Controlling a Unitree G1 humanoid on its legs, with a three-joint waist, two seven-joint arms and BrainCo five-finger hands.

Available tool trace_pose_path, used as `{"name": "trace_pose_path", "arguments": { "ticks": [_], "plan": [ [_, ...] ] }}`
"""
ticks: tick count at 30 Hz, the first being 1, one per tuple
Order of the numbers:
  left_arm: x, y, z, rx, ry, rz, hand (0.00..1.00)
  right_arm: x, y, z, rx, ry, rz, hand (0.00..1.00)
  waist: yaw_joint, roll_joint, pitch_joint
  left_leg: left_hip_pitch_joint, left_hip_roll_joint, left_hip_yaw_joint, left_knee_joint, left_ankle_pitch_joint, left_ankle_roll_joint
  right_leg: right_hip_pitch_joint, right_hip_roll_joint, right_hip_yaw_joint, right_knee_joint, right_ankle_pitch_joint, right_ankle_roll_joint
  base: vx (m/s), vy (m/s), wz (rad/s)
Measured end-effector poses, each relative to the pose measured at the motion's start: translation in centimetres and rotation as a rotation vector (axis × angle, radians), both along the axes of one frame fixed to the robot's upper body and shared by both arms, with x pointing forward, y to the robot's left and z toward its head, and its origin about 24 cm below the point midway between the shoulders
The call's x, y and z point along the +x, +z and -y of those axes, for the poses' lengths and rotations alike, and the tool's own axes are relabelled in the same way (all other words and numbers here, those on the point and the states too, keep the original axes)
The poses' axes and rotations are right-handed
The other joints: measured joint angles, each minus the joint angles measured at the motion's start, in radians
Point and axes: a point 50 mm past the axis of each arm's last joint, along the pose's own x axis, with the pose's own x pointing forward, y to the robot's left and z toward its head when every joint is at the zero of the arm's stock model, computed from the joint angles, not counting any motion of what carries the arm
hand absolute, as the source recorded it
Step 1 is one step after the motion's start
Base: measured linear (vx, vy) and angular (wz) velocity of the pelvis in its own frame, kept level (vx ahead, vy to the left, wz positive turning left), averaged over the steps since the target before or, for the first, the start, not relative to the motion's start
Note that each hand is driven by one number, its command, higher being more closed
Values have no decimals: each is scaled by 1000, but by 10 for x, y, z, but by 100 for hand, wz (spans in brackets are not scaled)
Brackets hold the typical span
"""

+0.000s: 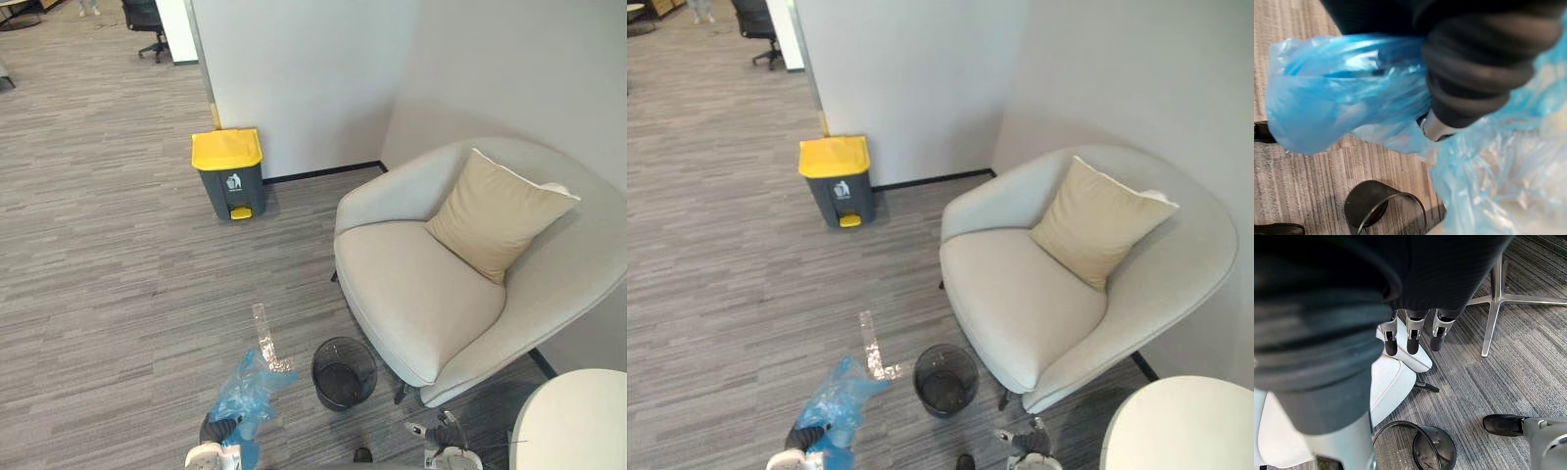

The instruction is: Gather rubbish on tea table into small bin, then transfer packed bag to large trash can.

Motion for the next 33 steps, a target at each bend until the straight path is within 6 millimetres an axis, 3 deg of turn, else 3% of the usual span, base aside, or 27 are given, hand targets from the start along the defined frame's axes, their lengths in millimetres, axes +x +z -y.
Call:
{"name": "trace_pose_path", "arguments": {
  "ticks": [3, 8, 9, 10, 11, 12, 13, 14, 16, 18, 20, 21, 22, 23, 24, 26, 28, 30, 32, 33],
  "plan": [
    [22, 7, 4, -2, -19, 57, 100, 22, 7, -3, -6, 9, 55, 0, 9, 7, 75, -96, 11, -27, 144, -40, -4, -28, -1, -49, 58, -17, -14, -40, -6, 50],
    [30, 14, 13, -4, -74, 108, 100, 50, 24, -6, -26, 51, 168, 0, 38, 11, 77, -124, 27, -22, 189, -43, -24, -85, -21, -58, 140, -42, -42, -57, -12, 2],
    [32, 14, 17, -17, -75, 113, 100, 57, 28, -7, -28, 54, 192, 0, 38, 16, 81, -147, 41, 6, 372, -142, -16, -90, -25, -54, 165, -43, -44, -91, 82, -29],
    [30, 13, 23, -30, -79, 108, 100, 56, 27, -6, -31, 54, 189, 0, 30, 18, 80, -131, 61, 31, 496, -195, -37, -89, -26, -47, 178, -43, -43, -91, 82, -27],
    [31, 13, 25, -35, -84, 109, 100, 54, 27, -5, -32, 51, 184, 0, 21, 24, 76, -118, 70, 33, 511, -202, -45, -89, -26, -50, 182, -42, -42, -129, 160, 7],
    [39, 16, 31, -46, -94, 131, 100, 51, 26, -1, -43, 34, 175, 0, 0, 53, 65, -102, 75, 36, 440, -240, -61, -115, -26, -57, 202, -33, -28, -131, 163, 24],
    [44, 18, 31, -43, -99, 145, 100, 50, 26, 1, -46, 24, 171, 0, -2, 48, 67, -100, 67, 47, 405, -242, -57, -128, -27, -55, 206, -29, -21, -238, 237, 32],
    [54, 22, 30, -30, -115, 170, 100, 47, 23, -4, -29, 17, 155, 0, -8, 15, 75, -88, 32, 52, 336, -222, -25, -161, -53, -43, 213, -15, -8, -148, 119, 16],
    [56, 24, 25, -7, -131, 173, 100, 44, 19, -10, -12, 18, 129, 0, -8, -17, 91, -90, -4, 60, 303, -191, 3, -181, -80, -18, 204, 14, -2, -217, 111, -4],
    [45, 19, 24, -7, -127, 141, 100, 42, 17, -10, -15, 19, 108, 0, -2, -21, 108, -72, -23, 98, 301, -185, 17, -178, -95, 16, 197, 36, 6, -270, 123, -40],
    [38, 16, 21, 2, -116, 120, 100, 41, 16, -15, -19, 55, 96, 0, 5, -20, 123, -78, -26, 127, 319, -190, 36, -191, -106, 30, 224, 19, 11, -200, 51, -29],
    [38, 16, 21, 3, -114, 121, 100, 40, 15, -15, -19, 60, 91, 0, 5, -22, 126, -80, -25, 133, 321, -191, 42, -198, -107, 31, 229, 5, 12, -124, -28, -8],
    [38, 16, 24, -6, -107, 122, 100, 37, 13, -17, -17, 66, 75, 0, 17, -7, 127, -89, -4, 137, 316, -184, 59, -222, -99, 37, 288, -42, 11, -143, -64, -3],
    [37, 15, 25, -8, -101, 120, 100, 36, 12, -21, -8, 65, 71, 0, 22, -5, 130, -93, 8, 135, 316, -179, 56, -264, -96, 63, 480, -99, -9, -127, -89, 6],
    [36, 15, 24, -8, -99, 117, 100, 33, 11, -22, -2, 63, 65, 0, 20, -9, 129, -92, 10, 133, 316, -178, 55, -265, -93, 75, 549, -128, -7, -69, -128, 25],
    [26, 12, 22, -8, -83, 95, 100, 20, 5, -26, 16, 51, 33, 0, 30, -38, 112, -97, 8, 118, 325, -184, 23, -233, -80, 143, 695, -305, 11, -9, -198, 31],
    [23, 10, 20, -7, -69, 83, 100, 16, 4, -29, 23, 46, 26, 0, 31, -67, 96, -115, 0, 96, 347, -188, -1, -186, -67, 164, 601, -383, 3, 38, -228, 32],
    [20, 7, 35, -54, -53, 74, 100, 14, 3, -20, 1, 30, 18, 0, 42, -16, 83, -126, 42, 68, 314, -171, -20, -173, -12, 131, 512, -359, -12, 59, -162, 14],
    [18, 5, 37, -63, -53, 58, 100, 16, 4, -17, -7, 35, 18, 0, 44, 6, 73, -120, 53, 49, 260, -140, -21, -152, 16, 128, 449, -323, -16, 171, -98, -9],
    [16, 2, 37, -63, -54, 39, 100, 19, 3, -18, -5, 38, 16, 0, 42, 17, 76, -99, 61, 50, 230, -115, -44, -135, 30, 126, 415, -295, -40, 194, -74, -9]
  ]
}}
